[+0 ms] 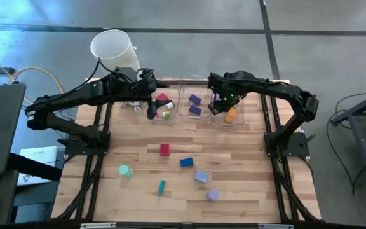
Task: Pick & Place Office items
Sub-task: Put the blue hourglass into the right transparent bin
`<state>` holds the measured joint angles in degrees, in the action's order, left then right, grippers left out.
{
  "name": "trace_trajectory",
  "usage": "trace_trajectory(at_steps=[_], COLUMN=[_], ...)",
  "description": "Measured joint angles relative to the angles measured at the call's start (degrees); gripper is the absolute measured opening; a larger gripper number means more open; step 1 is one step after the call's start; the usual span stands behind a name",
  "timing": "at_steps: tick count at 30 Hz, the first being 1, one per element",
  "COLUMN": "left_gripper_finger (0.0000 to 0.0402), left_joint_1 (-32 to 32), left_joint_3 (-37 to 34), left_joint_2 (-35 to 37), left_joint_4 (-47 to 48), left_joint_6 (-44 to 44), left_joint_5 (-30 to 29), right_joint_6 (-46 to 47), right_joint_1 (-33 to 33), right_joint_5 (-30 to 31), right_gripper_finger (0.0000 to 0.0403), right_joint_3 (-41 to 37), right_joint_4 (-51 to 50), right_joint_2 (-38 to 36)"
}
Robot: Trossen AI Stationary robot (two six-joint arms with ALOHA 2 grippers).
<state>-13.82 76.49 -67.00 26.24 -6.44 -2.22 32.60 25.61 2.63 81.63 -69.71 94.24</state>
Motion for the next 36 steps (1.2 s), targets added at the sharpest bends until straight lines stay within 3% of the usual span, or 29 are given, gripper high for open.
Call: trace_trajectory(at_steps=[14,19,26,36], left_gripper_finger=[0.0283,0.0283,0.0283,0.0283], left_joint_1=[0.0,0.0,0.0,0.0], left_joint_3=[0.0,0.0,0.0,0.0], left_joint_2=[0.0,0.0,0.0,0.0], left_joint_4=[0.0,0.0,0.0,-0.2], left_joint_6=[0.0,0.0,0.0,0.0], left_joint_5=[0.0,0.0,0.0,0.0], right_joint_6=[-1.0,-2.8,-5.0,-5.8], right_joint_1=[2.0,2.9,4.4,6.6], right_joint_5=[-2.9,-6.1,-5.9,-6.2], right_gripper_finger=[0.0194,0.0194,0.0194,0.0194], right_joint_3=[-4.7,-4.8,-4.8,-4.7], right_joint_4=[3.8,4.7,5.1,7.8], right_joint_2=[0.1,2.8,8.3,9.1])
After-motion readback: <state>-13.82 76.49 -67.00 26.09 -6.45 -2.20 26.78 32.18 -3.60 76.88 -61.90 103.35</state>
